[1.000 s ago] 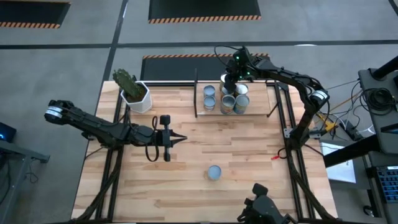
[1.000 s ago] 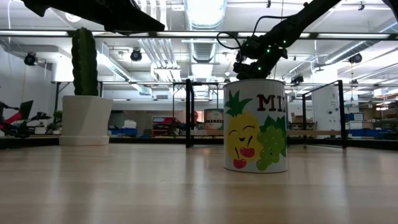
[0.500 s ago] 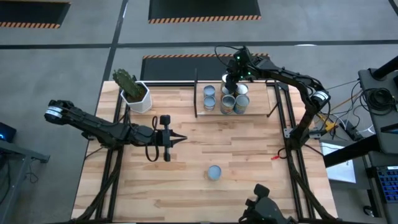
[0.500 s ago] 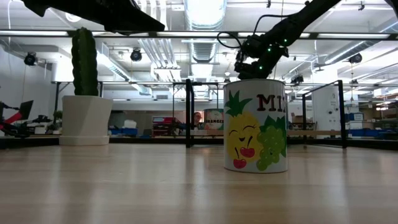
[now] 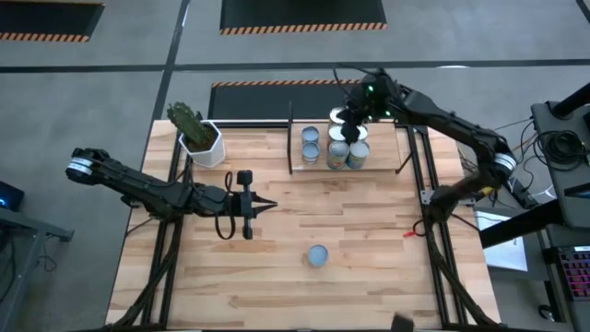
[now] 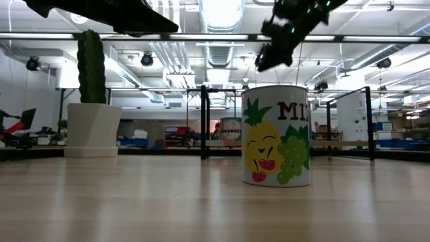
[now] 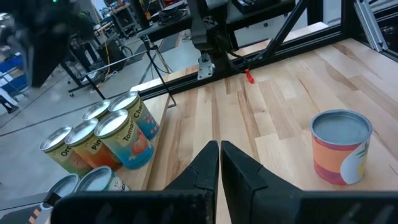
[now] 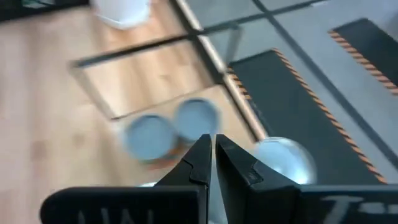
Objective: Pick and place cans onto a shelf
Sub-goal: Put the canned mixed fruits on the shelf
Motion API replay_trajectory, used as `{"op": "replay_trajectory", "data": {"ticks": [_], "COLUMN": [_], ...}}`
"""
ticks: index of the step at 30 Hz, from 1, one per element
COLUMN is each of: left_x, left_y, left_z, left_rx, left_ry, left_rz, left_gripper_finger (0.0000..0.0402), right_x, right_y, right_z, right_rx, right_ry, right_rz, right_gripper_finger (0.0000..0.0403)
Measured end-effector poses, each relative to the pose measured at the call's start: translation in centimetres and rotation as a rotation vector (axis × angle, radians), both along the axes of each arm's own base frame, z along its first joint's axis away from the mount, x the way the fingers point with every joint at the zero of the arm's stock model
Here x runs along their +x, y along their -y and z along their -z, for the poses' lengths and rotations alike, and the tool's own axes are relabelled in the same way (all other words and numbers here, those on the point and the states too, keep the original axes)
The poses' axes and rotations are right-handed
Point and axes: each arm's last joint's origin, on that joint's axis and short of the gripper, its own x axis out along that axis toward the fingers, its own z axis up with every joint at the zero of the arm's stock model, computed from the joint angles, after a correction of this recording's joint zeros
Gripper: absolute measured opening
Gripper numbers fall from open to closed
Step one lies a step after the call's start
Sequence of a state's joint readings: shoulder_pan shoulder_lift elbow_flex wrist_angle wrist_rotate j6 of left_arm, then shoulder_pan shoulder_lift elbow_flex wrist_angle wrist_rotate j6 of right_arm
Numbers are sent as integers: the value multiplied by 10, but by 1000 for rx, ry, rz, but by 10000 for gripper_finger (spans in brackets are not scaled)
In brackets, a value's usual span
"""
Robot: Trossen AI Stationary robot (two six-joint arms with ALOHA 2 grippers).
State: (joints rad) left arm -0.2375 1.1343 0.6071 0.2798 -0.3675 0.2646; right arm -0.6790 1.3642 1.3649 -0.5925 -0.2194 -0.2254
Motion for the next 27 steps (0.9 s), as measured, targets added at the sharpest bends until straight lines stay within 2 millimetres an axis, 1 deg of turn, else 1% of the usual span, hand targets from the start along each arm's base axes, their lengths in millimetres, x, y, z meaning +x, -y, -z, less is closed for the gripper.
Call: {"op": "replay_trajectory", "data": {"ticks": [2,5,9,13,18,22,27], "left_x": [0,0,0,0,1,4,7], "left_y": [0,0,0,0,0,1,3], "left_z": [-1,-2,-1,-2,-4,-13,-25], "left_rx": [-2,-4,-4,-13,-24,-58,-140], "left_ry": [6,16,16,19,25,54,87], "left_rz": [0,0,0,-2,-4,-9,-1], "left_gripper_finger": [0,0,0,0,0,0,0], "right_x": [-1,-2,0,5,8,6,3], "right_y": [-22,-59,-110,-158,-212,-246,-285], "right_z": [-9,-16,-13,2,32,52,61], "right_rx": [16,52,102,129,117,101,61], "right_ry": [20,60,85,116,106,42,18], "right_rz": [-35,-107,-236,-350,-452,-483,-524], "right_gripper_finger": [13,13,13,13,13,13,13]}}
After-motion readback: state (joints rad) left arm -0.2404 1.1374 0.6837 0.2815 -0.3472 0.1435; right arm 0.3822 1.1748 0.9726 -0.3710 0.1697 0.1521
